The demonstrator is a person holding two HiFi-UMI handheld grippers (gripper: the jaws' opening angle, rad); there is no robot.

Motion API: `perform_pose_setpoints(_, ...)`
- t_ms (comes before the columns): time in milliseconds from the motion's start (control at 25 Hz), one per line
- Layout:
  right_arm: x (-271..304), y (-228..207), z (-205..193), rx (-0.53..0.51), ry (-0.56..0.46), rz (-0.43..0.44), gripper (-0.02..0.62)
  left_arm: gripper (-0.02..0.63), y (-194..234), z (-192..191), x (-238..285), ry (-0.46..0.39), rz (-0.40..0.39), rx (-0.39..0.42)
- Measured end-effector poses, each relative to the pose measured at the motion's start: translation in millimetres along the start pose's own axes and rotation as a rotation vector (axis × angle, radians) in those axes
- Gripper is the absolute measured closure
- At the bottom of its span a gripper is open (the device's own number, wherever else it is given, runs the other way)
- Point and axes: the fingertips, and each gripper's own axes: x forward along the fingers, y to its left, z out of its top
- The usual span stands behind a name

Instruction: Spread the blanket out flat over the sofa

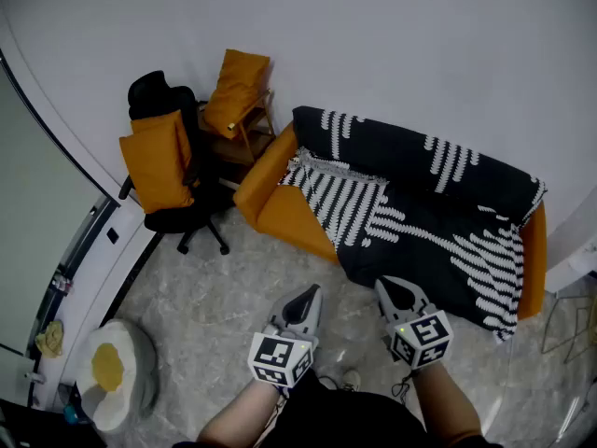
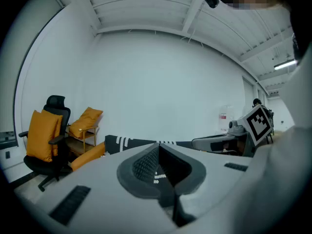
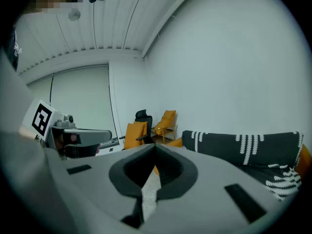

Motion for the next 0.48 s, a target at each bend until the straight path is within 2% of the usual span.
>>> perform_pose_setpoints(480, 10.1, 3.4, -2.3, 0.015, 0.003, 0.011, 0.591, 0.601, 11.2, -1.3, -0.3, -0.017, 0.018, -0.01)
